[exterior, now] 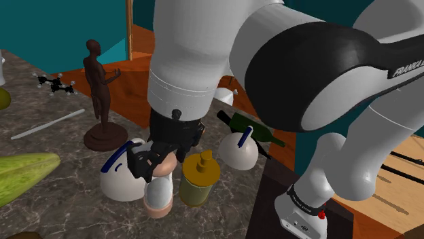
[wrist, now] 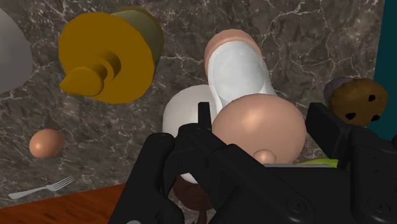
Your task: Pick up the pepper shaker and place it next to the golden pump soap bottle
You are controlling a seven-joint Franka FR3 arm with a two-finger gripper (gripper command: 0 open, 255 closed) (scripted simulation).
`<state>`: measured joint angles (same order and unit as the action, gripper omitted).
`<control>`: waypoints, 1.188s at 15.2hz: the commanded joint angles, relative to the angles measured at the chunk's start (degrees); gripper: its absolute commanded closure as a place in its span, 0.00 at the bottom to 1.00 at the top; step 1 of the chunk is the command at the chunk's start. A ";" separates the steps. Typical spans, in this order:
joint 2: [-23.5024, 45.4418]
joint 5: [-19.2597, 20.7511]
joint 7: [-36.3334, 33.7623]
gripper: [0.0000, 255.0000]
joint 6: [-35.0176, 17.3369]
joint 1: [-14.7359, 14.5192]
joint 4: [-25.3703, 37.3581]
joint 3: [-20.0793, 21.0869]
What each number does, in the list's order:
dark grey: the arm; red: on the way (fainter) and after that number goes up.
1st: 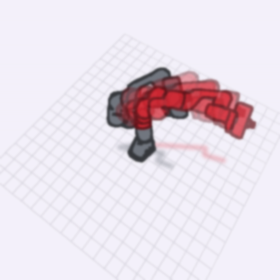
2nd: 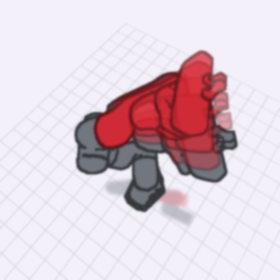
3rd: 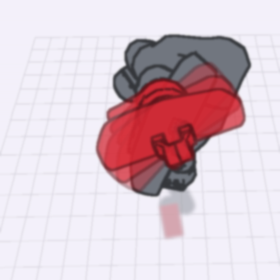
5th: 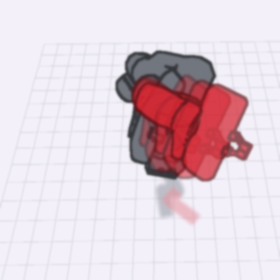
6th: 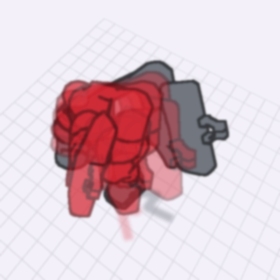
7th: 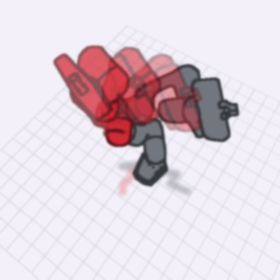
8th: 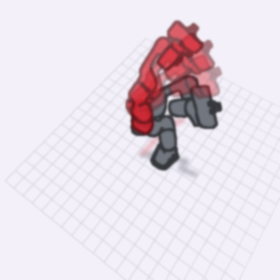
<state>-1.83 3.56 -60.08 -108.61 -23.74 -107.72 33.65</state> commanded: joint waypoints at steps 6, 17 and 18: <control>0.91 0.70 -0.78 1.00 -5.35 -0.07 -4.59 0.12; 3.79 2.94 -2.78 1.00 -13.37 -0.28 -10.35 0.28; 4.13 3.22 -3.02 1.00 -14.08 -0.30 -10.79 0.29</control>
<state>1.83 6.38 -62.71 -121.83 -23.97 -118.04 33.89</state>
